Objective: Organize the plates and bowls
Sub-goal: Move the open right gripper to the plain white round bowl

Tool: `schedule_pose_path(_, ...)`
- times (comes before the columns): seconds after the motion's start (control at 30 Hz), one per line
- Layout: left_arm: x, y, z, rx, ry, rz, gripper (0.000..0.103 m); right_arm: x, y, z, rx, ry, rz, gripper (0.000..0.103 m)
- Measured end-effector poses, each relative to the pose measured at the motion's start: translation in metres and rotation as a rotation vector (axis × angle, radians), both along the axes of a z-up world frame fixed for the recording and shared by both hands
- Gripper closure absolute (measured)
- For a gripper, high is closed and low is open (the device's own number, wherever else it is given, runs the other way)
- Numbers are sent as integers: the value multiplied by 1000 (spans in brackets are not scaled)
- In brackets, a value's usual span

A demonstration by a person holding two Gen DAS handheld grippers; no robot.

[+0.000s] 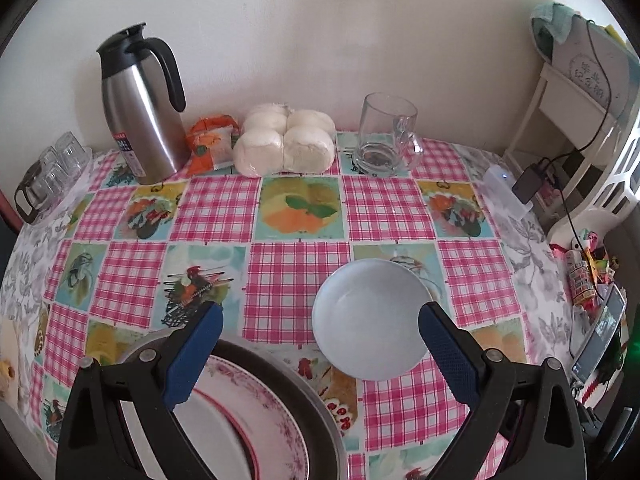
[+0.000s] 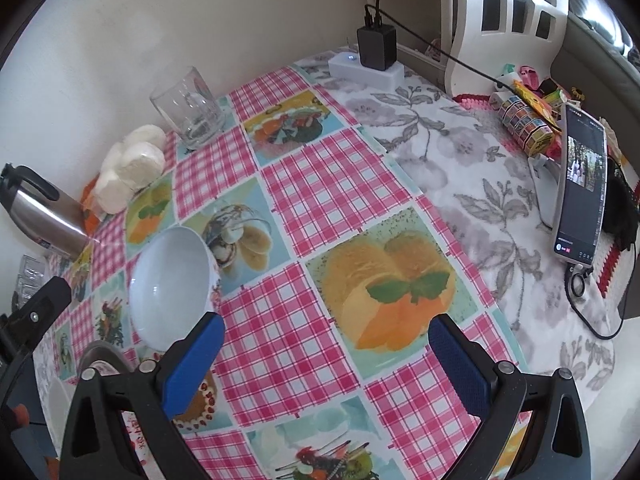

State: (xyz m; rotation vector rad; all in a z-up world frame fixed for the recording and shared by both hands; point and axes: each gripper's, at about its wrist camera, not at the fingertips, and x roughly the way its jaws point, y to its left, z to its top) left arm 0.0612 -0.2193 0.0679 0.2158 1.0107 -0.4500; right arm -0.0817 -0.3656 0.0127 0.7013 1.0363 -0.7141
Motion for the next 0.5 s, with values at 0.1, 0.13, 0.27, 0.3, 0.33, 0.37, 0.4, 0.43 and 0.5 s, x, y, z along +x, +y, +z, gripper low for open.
schedule_pose_path(0.1, 6, -4, -6, 8, 0, 2, 5, 5, 0, -6, 4, 10, 9, 0)
schedule_pose_path(0.13, 8, -5, -8, 11, 2, 3, 5, 6, -1, -8, 5, 16, 11, 0)
schedule_pose_path(0.27, 13, -8, -16, 13, 18, 0, 6, 11, -2, -16, 8, 40, 12, 0)
schedule_pose_path(0.3, 14, -9, -17, 15, 18, -1, 7, 13, -3, -17, 11, 42, 14, 0)
schedule_pose_path(0.33, 14, -10, -18, 17, 18, -3, 8, 14, -3, -19, 12, 43, 17, 0)
schedule_pose_path(0.37, 15, -12, -20, 19, 19, -6, 9, 15, -4, -20, 14, 45, 19, 0)
schedule_pose_path(0.4, 16, -14, -21, 21, 19, -11, 10, 17, -4, -21, 15, 46, 20, 0)
schedule_pose_path(0.43, 16, -15, -23, 23, 20, -15, 11, 18, -4, -22, 15, 46, 21, 0)
schedule_pose_path(0.5, 16, -19, -26, 28, 23, -22, 17, 22, -5, -24, 19, 44, 27, 0)
